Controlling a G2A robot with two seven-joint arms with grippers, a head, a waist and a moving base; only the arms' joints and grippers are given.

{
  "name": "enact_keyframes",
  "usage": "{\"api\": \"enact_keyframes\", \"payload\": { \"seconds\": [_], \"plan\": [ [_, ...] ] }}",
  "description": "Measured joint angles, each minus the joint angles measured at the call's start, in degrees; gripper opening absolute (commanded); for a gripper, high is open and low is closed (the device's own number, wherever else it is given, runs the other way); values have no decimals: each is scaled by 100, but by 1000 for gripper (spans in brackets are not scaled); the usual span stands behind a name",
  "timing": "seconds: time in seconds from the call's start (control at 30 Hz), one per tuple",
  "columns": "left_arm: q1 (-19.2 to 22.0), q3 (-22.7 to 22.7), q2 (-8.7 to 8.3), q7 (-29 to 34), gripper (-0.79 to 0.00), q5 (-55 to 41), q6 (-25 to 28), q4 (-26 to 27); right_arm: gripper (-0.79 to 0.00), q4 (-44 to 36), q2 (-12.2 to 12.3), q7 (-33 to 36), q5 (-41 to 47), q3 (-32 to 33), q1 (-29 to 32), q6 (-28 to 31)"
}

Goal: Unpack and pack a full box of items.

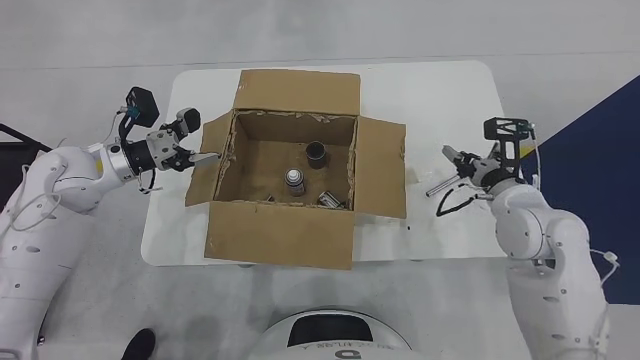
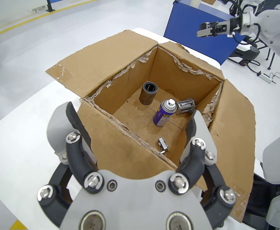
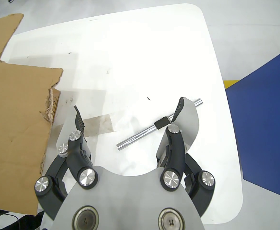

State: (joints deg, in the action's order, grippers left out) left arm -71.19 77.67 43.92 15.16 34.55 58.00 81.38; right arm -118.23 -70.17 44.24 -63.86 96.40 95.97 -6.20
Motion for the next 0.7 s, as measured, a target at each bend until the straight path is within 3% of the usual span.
{"api": "enact_keyframes", "payload": {
  "seconds": [0.37,0.47,0.6,0.63,0.7],
  "plan": [
    [0,0,0,0,0,0,0,0,0,19,-3,1,12,-15,-6,-17],
    [0,0,0,0,0,0,0,0,0,377,-11,643,-99,-190,-350,-527],
    [0,0,0,0,0,0,0,0,0,950,-28,2044,-803,-549,-1054,-1637],
    [0,0,0,0,0,0,0,0,-80,1048,-32,2274,-970,-642,-1177,-1779],
    [0,0,0,0,0,0,0,0,-123,1229,-44,2679,-1324,-824,-1386,-2049]
  ]
}}
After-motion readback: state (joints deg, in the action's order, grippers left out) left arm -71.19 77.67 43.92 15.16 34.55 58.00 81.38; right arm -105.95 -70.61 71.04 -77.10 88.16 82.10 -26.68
